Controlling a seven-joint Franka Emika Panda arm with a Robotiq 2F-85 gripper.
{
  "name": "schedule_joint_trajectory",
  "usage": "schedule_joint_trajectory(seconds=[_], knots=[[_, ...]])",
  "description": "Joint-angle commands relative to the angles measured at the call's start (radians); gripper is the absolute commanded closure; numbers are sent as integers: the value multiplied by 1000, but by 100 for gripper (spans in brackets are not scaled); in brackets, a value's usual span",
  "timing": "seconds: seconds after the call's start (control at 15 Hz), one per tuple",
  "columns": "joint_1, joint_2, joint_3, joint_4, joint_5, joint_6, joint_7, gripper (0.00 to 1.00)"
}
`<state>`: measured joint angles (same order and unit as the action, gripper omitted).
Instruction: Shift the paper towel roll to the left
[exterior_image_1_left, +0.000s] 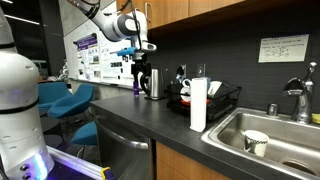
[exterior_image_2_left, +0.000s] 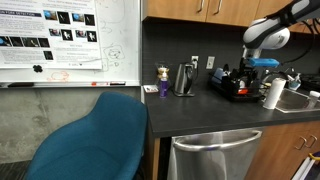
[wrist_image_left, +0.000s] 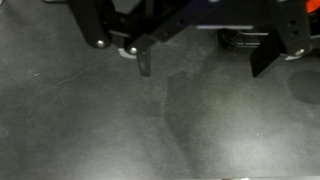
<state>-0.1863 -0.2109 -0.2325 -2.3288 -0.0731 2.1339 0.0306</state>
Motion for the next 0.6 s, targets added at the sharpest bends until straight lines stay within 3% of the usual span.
schedule_joint_trajectory(seconds=[0.0, 0.53], knots=[[-35, -22, -5, -18, -8, -7, 1, 0], [-106, -47, -53, -57, -51, 2, -57, 0]])
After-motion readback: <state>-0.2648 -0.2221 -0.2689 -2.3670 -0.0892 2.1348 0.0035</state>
